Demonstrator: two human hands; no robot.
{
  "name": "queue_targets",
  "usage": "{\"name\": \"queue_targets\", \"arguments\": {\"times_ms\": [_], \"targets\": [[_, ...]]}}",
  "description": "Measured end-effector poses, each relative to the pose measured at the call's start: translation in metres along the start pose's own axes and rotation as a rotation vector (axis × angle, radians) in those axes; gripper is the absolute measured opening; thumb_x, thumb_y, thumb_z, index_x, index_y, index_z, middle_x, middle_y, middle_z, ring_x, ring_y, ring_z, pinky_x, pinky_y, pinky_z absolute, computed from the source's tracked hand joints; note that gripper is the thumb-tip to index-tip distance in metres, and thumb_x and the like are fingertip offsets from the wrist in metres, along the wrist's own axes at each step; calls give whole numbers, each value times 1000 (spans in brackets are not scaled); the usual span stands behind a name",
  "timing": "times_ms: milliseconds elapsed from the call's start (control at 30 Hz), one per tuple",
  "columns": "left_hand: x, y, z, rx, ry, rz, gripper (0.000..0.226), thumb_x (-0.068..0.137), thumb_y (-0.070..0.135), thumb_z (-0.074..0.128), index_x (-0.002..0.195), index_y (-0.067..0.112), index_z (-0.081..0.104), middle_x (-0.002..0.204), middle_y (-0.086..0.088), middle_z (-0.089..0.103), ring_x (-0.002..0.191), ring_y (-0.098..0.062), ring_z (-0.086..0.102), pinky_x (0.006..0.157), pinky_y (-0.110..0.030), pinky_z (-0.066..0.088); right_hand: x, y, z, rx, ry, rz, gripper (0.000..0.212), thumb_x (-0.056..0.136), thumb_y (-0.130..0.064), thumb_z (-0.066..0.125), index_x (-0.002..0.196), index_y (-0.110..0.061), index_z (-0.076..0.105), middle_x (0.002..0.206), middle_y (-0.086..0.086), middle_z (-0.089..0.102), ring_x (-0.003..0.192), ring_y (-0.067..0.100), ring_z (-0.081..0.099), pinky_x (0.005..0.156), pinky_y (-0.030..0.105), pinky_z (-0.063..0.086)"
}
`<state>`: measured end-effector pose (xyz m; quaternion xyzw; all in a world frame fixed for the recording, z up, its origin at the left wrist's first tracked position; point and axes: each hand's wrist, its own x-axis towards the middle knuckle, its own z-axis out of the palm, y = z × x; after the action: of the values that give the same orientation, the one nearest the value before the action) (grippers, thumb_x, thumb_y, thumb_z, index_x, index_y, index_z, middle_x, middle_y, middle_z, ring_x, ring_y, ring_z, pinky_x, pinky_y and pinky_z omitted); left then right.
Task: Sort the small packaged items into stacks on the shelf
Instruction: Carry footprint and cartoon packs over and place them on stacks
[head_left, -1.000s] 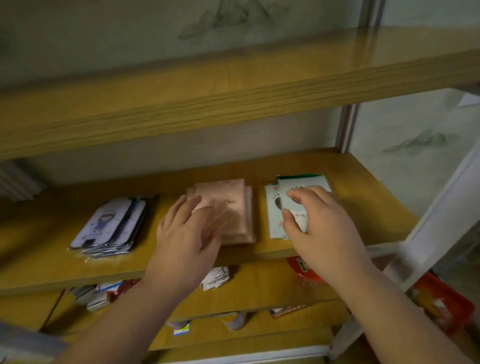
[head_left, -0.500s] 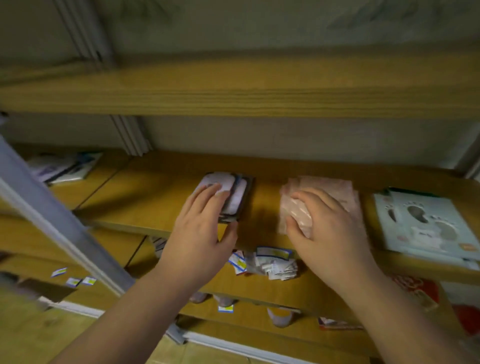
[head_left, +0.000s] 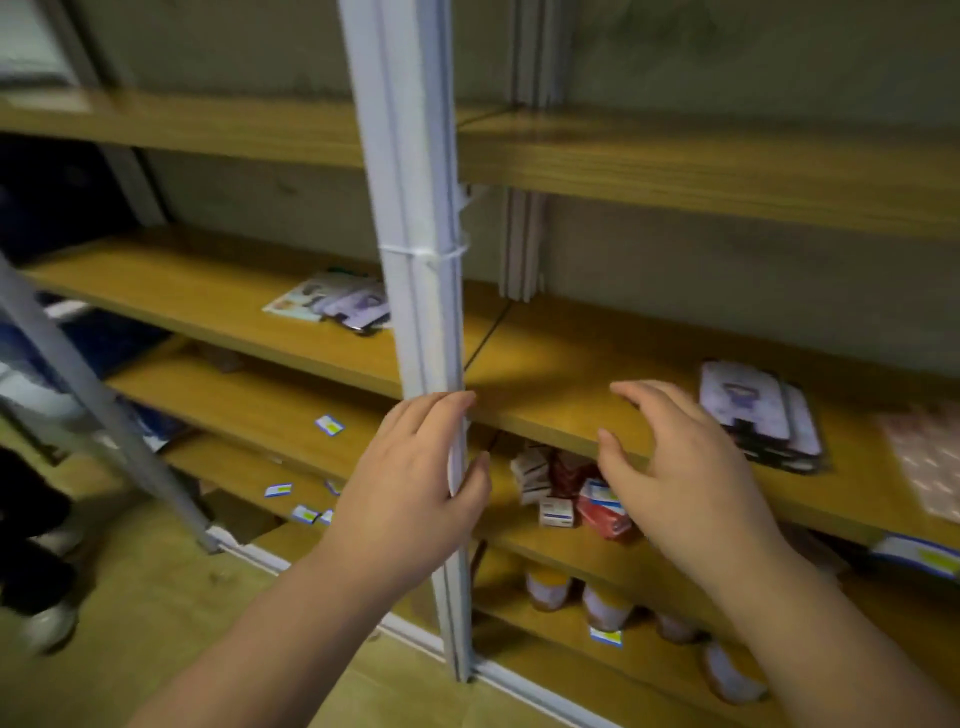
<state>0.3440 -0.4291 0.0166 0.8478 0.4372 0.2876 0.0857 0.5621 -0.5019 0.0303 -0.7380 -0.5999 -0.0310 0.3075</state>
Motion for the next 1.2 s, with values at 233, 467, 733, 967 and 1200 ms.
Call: {"name": "queue_targets", "arguments": {"times_ms": [233,467,733,967,1200], "targets": [[-23,-104,-55,38,31,-117,59,91,46,52,147,27,41,145,11,48,136,-4,33,107,-22,26,18,-107,68,63,-92,-118,46,91,-41,55,136,-32,50,133,-19,51,122,1,45,96,20,36],[-20,-174,-74,57,69,-219,56,89,42,54,141,23,48,139,7,53,132,-7,37,104,-24,30,57,-175,131,64,-141,-182,48,91,-40,56,137,-25,51,136,-10,53,124,9,47,100,26,39],[43,-238,-70,121,42,-233,57,91,45,54,144,28,44,140,12,50,131,-3,34,103,-21,26,129,-205,198,91,-153,-158,56,90,-46,55,141,-23,47,138,-7,53,125,12,47,97,28,43],[97,-291,-68,95,32,-264,57,92,48,55,145,32,41,144,13,47,134,-3,32,101,-22,27,178,-218,227,45,-175,-119,59,90,-45,55,143,-20,44,138,-2,52,127,13,45,100,26,40],[149,-324,-53,-6,-42,-117,56,92,45,54,145,32,41,145,13,46,130,3,30,100,-19,26,198,-223,245,-61,-191,-23,55,91,-47,52,139,-20,48,136,-1,53,125,16,47,101,30,41]]}}
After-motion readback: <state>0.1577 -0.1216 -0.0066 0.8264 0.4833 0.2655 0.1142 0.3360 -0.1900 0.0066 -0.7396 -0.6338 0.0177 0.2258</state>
